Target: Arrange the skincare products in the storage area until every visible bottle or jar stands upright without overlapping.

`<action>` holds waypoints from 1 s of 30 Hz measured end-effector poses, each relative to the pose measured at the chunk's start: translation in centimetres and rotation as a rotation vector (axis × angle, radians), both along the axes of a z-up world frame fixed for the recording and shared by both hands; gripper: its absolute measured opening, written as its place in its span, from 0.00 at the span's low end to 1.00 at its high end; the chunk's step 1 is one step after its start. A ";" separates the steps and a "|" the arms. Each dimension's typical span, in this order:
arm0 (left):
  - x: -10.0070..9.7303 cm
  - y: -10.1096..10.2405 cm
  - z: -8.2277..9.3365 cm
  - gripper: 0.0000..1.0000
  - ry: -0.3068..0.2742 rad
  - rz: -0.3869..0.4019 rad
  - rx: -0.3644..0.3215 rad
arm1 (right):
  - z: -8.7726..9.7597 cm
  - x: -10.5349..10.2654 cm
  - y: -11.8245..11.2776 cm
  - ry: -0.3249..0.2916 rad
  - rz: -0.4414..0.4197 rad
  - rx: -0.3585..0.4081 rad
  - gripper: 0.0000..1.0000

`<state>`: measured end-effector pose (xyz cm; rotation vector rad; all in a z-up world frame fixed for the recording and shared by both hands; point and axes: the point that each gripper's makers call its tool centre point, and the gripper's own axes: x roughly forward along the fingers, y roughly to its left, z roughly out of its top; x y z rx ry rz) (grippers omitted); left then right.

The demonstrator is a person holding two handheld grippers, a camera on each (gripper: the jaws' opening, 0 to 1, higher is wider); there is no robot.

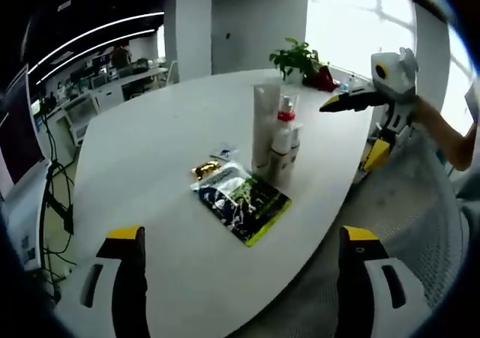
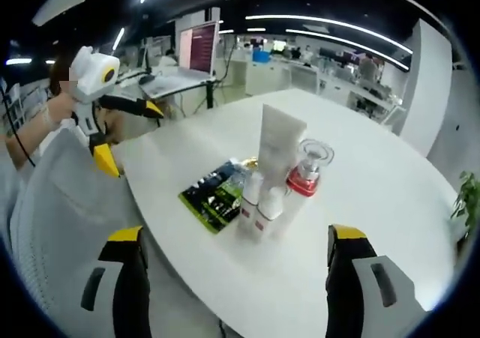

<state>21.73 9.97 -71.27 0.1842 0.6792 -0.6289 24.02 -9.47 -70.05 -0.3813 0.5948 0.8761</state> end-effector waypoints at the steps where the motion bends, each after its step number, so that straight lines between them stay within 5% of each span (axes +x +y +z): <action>1: 0.4 0.1 -0.1 0.99 0.008 -0.004 -0.001 | 0.3 0.4 -0.1 0.000 0.001 0.003 0.99; 13: 4.0 0.3 0.1 0.99 -0.017 0.000 -0.004 | 3.3 4.3 -0.6 0.035 0.042 0.058 0.98; 30: 3.4 -1.2 -2.2 0.99 0.006 0.014 -0.011 | 9.1 10.2 2.0 0.025 0.181 0.090 0.97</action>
